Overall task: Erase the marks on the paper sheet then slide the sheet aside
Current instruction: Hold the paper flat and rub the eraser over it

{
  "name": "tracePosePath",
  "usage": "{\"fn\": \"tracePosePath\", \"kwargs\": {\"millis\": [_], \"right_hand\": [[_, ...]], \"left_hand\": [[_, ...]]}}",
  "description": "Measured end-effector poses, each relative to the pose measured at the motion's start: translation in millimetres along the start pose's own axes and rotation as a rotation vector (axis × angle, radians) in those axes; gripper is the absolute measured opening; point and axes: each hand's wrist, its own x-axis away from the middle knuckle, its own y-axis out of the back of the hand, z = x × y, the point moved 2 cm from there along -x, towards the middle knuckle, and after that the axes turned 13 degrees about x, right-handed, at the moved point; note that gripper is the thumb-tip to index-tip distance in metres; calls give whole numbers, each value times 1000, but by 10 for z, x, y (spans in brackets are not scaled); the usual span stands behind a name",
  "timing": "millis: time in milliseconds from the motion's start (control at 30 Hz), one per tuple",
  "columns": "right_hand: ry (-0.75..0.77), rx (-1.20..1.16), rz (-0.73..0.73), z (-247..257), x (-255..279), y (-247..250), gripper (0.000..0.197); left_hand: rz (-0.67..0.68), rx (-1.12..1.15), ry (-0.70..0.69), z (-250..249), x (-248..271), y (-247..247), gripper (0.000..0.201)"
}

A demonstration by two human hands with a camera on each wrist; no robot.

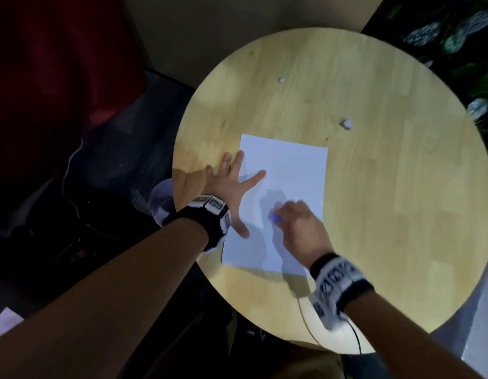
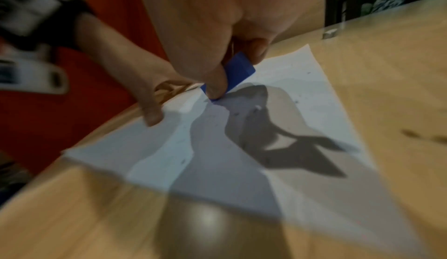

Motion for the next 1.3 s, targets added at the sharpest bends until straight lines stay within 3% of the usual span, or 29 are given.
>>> {"fn": "tracePosePath", "kwargs": {"millis": [100,267,367,500,700,767,900,967,1067,1133,1300], "right_hand": [[53,-14,43,-86,-89,8,13],[-146,18,-83,-243,-758,26,14],[-111,-14,-86,-112,-327,15,12],[36,-23,37,-20,180,35,16],[-147,16,-92,-168,-756,6,14],[-136,-1,-102,-87,-592,-10,13],[49,8,23,99,79,15,15],[51,25,15,20,-117,9,14],[-78,42,-74,-106,-694,13,12],[-125,12,-90,-117,-794,-11,12],[33,-36,4,94,77,-53,16]], "left_hand": [[13,0,-2,3,-10,18,157],[23,-26,-6,17,-20,15,160],[16,-17,2,0,-15,6,159],[14,-6,0,4,-4,22,157],[7,-34,-17,28,-14,13,159],[18,-24,-9,13,0,14,159],[4,-19,4,-25,15,32,156],[12,-21,5,-21,18,46,156],[40,-15,-1,0,3,61,157],[41,-14,-3,6,7,48,158],[-18,-19,3,-16,16,19,156]]}}
